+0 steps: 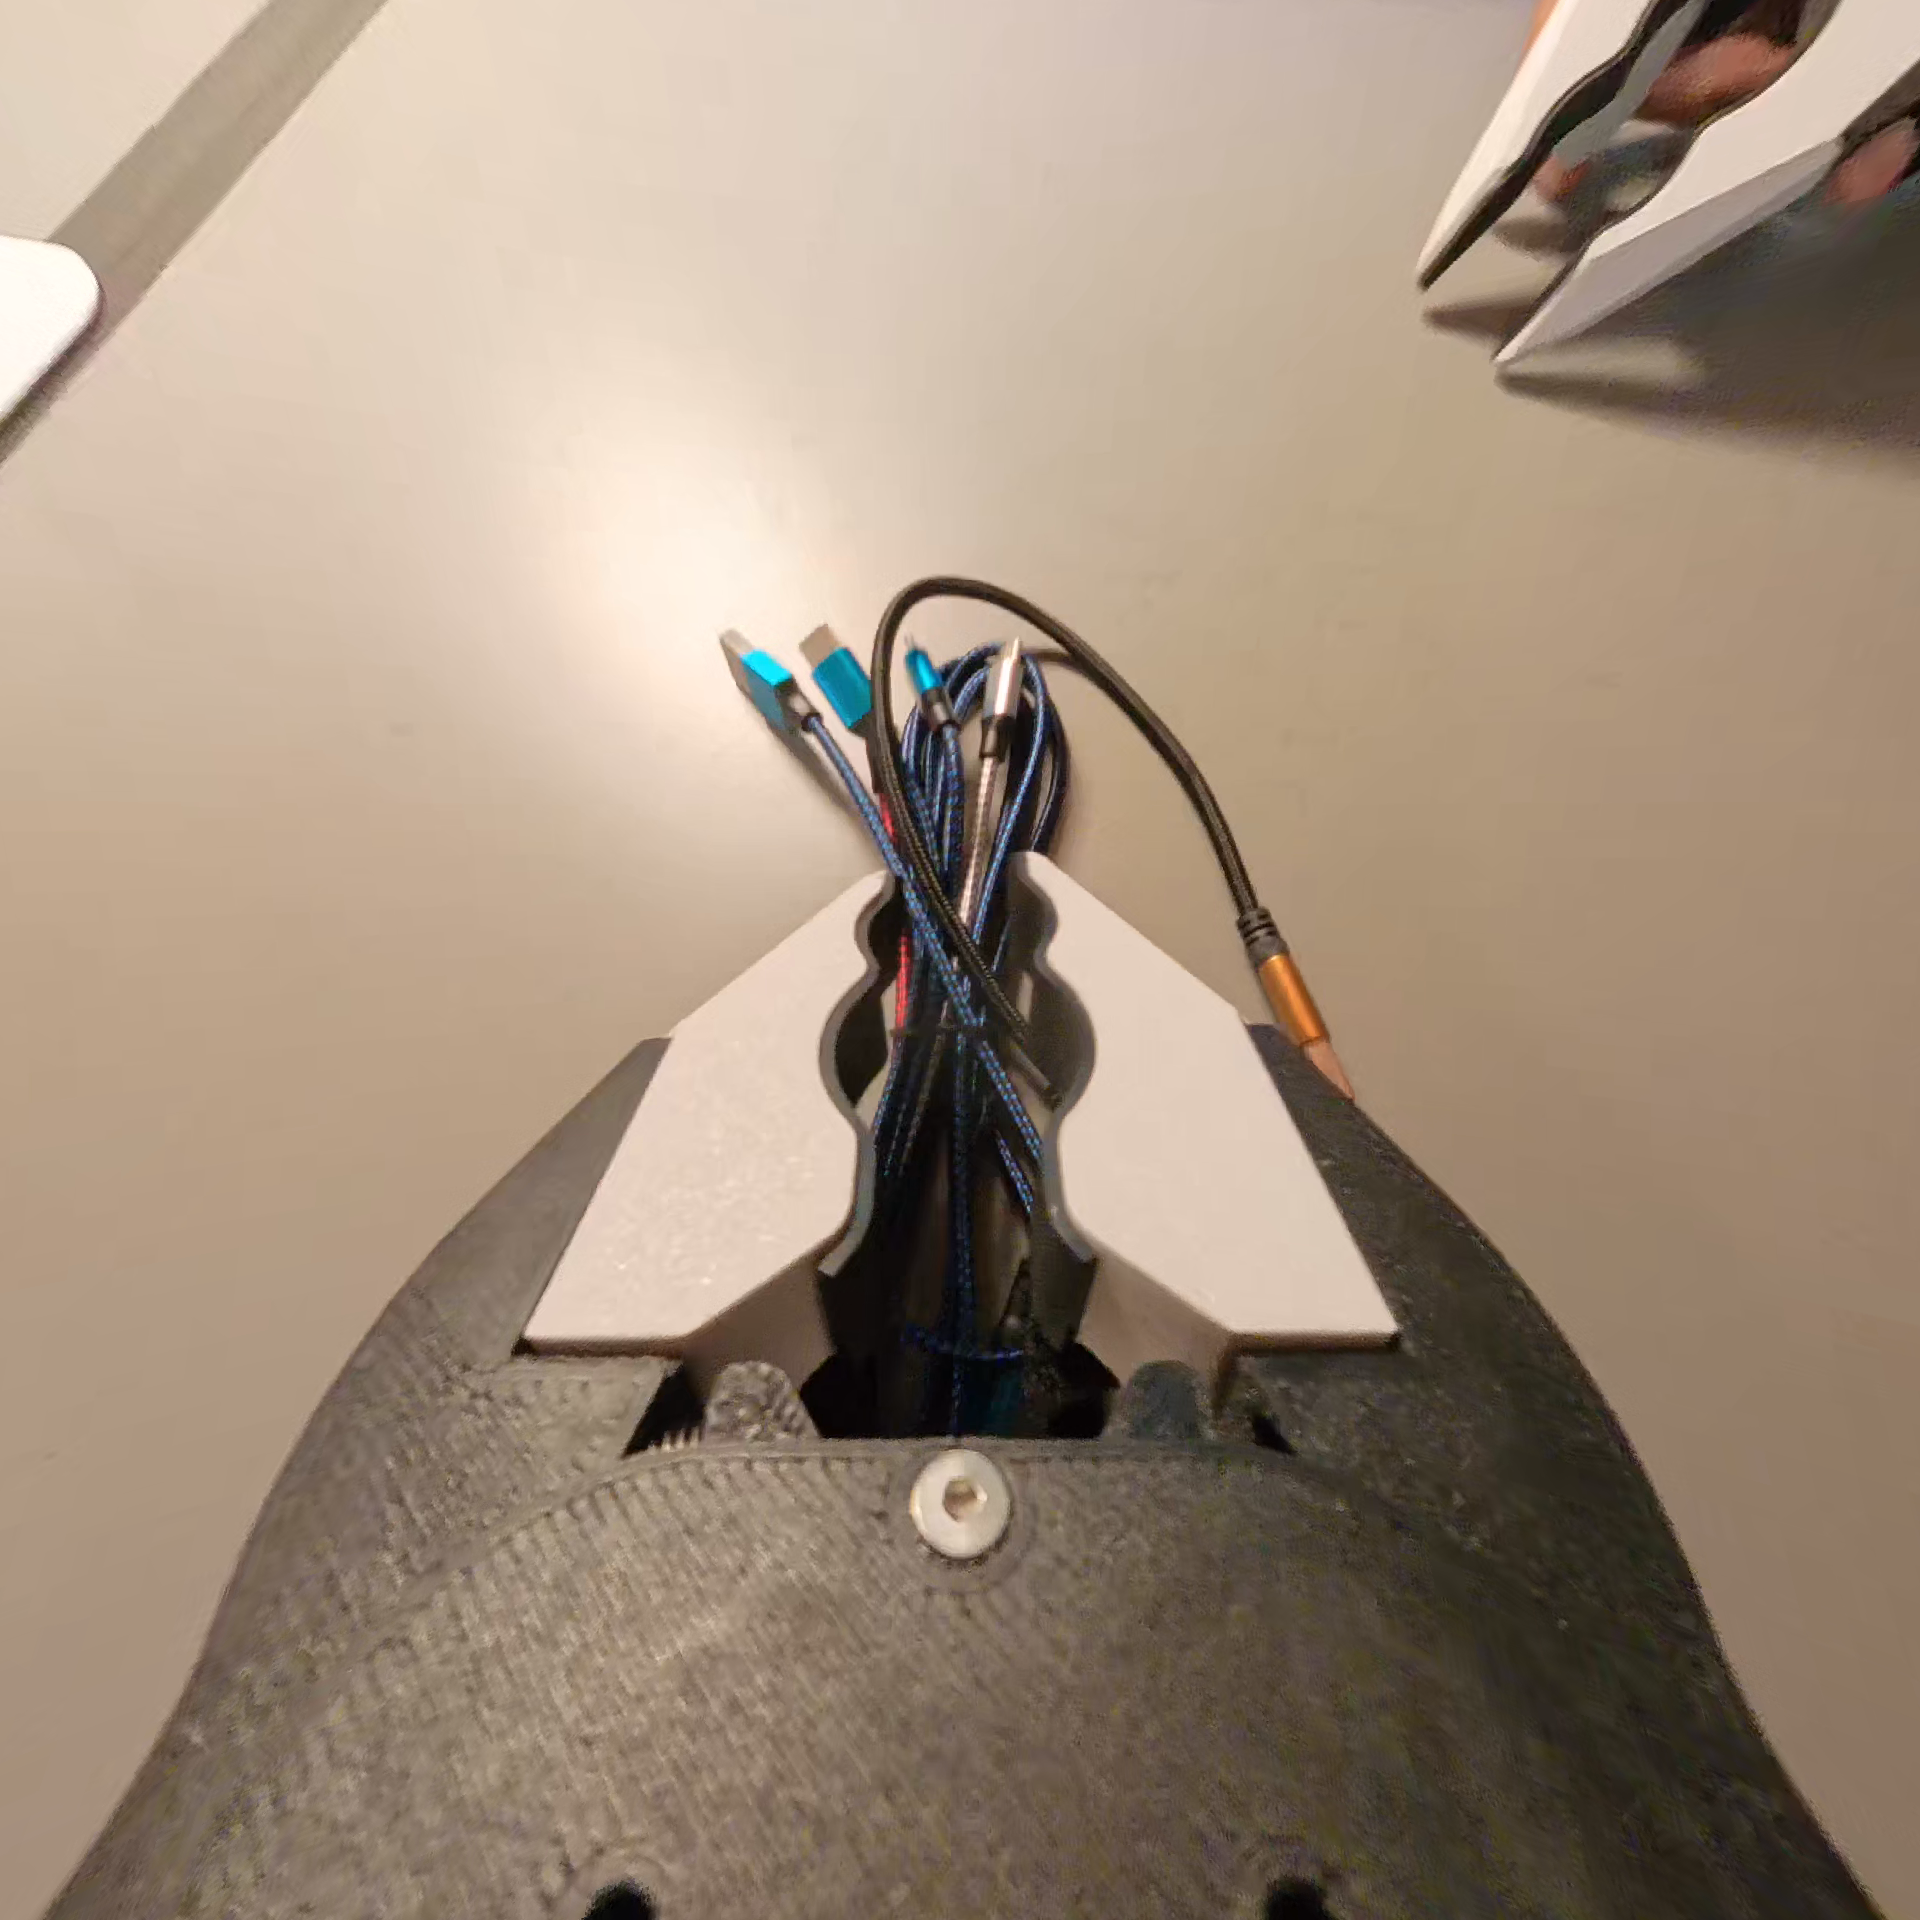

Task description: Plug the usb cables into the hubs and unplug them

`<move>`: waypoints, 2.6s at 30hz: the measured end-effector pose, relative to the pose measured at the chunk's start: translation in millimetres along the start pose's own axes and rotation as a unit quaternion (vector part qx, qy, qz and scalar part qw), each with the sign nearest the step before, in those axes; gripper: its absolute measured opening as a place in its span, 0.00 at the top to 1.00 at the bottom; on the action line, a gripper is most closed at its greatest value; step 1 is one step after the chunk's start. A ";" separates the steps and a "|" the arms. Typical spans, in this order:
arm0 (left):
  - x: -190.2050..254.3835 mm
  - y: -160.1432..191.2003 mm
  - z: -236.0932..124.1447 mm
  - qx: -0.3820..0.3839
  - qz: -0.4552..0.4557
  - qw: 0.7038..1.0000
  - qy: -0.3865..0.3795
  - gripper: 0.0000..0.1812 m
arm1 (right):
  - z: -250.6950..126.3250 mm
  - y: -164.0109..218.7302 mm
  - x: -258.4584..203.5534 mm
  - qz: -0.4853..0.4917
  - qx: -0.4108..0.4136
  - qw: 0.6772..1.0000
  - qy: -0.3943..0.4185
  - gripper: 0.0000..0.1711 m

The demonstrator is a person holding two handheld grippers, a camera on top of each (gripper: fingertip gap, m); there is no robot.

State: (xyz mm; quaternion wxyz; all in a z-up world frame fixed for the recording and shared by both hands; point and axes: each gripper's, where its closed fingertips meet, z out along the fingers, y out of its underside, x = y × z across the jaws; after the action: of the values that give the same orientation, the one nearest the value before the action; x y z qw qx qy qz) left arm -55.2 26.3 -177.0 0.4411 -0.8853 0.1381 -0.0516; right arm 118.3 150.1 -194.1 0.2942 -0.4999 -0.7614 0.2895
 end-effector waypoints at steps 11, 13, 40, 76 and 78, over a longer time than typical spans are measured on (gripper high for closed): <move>-59.2 -24.0 -59.2 0.191 -0.030 0.968 -0.160 0.80 | 61.7 -122.5 49.4 -0.015 0.063 0.995 0.077 0.80; -63.7 -26.0 -67.5 0.215 -0.040 0.962 -0.161 0.80 | 80.7 -140.0 52.4 -0.011 0.075 0.994 0.075 0.79; -24.3 -8.4 -27.9 0.104 -0.022 0.994 0.012 0.81 | 120.7 -107.3 15.9 -0.081 0.024 0.996 0.001 0.78; -13.0 -0.6 -21.6 0.071 0.036 0.997 0.002 0.81 | 120.8 -105.9 9.4 -0.079 0.020 0.996 -0.029 0.81; -12.9 1.7 -20.7 0.063 0.040 0.997 -0.001 0.81 | 120.7 -105.9 9.2 -0.080 0.021 0.996 -0.030 0.81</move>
State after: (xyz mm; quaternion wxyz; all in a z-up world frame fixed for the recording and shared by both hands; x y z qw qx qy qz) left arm -72.2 13.2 -165.5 0.4980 -0.8495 0.1693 -0.0412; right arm -36.4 105.8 -194.4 0.3037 -0.4220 -0.8014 0.2956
